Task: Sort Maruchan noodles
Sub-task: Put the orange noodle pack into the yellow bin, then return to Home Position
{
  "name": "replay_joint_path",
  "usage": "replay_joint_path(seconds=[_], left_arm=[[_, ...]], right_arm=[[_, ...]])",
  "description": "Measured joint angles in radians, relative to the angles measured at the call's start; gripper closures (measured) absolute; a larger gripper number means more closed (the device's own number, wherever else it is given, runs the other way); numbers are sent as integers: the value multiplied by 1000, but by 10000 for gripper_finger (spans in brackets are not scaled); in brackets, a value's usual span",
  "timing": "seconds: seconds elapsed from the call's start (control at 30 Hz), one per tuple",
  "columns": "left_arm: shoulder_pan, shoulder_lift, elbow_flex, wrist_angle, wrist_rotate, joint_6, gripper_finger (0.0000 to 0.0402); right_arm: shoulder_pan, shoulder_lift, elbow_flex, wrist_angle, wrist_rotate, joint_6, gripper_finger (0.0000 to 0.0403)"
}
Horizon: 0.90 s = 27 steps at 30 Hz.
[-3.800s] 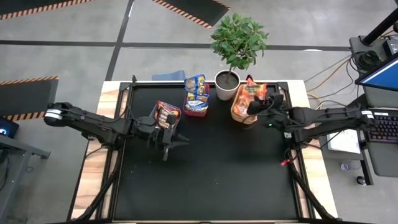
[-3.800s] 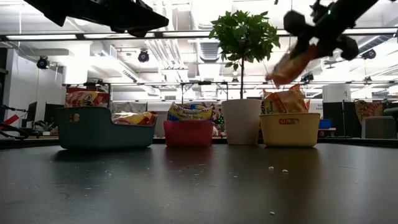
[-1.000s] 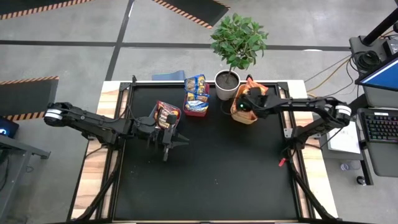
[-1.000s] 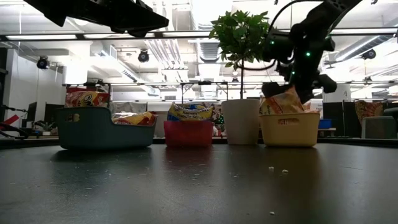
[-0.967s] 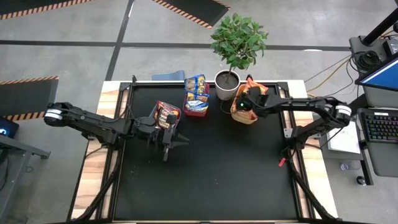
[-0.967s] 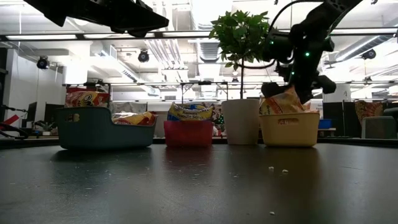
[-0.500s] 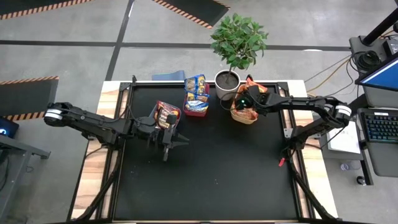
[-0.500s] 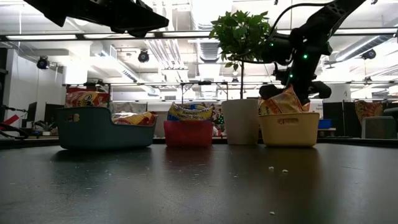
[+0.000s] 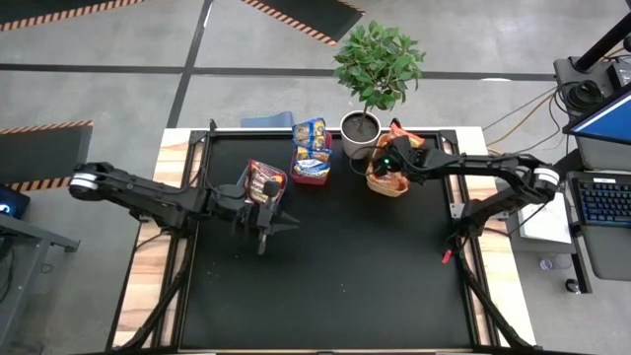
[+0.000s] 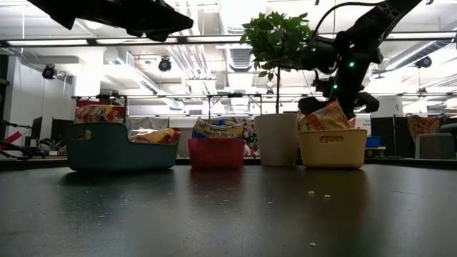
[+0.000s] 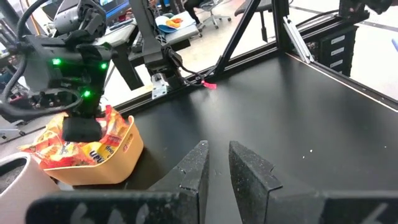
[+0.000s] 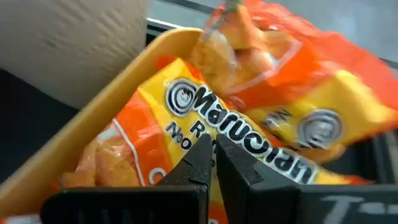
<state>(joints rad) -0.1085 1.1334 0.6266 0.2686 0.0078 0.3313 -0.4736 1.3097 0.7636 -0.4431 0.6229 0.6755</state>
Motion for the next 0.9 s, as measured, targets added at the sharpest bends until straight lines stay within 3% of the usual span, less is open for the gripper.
replay_joint_path(seconds=[0.27, 0.5, 0.7, 0.83, 0.9], left_arm=[[0, -145, 0, -165, 0, 16, 357], [0, -365, -32, -314, 0, -1, 357], [0, -569, -144, -295, 0, -24, 357], [0, -685, -229, -209, 0, -30, 357], [2, -743, -261, -204, -8, -26, 357]], right_arm=[[51, -205, -3, -38, -2, -92, 391], [225, -363, -39, 10, -13, -306, 390], [336, -505, -205, 290, -202, -523, 390], [336, -591, -348, 543, -363, -616, 390], [336, -628, -413, 634, -388, -650, 390]])
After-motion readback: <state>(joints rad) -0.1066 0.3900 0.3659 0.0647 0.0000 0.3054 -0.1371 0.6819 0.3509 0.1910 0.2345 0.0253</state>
